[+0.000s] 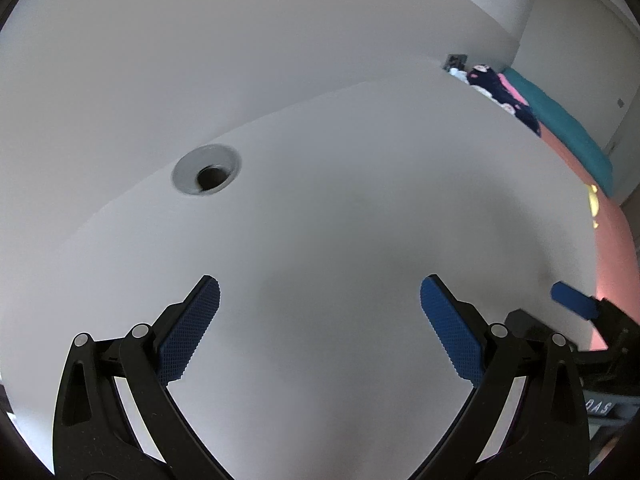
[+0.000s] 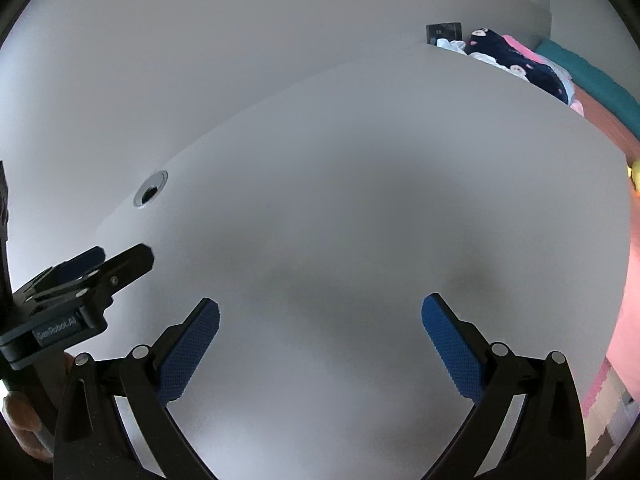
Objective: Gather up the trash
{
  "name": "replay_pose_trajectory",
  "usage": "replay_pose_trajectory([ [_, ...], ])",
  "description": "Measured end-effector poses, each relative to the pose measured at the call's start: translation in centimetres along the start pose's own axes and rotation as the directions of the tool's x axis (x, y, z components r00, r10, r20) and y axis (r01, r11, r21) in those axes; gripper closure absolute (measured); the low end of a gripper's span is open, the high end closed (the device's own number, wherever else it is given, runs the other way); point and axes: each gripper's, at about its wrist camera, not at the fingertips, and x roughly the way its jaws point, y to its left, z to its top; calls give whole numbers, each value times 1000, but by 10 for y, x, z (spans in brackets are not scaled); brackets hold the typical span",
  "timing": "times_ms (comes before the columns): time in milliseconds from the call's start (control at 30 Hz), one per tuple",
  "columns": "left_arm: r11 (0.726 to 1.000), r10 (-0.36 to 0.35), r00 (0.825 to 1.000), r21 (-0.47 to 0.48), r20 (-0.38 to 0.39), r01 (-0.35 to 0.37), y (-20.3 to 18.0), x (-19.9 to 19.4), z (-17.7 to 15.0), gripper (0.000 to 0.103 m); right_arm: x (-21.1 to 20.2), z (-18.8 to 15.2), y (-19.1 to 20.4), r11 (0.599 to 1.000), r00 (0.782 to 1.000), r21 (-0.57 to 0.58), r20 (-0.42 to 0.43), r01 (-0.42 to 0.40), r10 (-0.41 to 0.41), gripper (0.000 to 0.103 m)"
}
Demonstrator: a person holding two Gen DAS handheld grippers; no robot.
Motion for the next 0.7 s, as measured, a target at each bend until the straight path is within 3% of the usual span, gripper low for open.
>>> replay_pose_trajectory([
  [700, 995, 87, 996, 40, -2, -86, 14, 26, -23, 6, 30, -10, 15, 982, 985, -81, 48, 168, -165, 2],
])
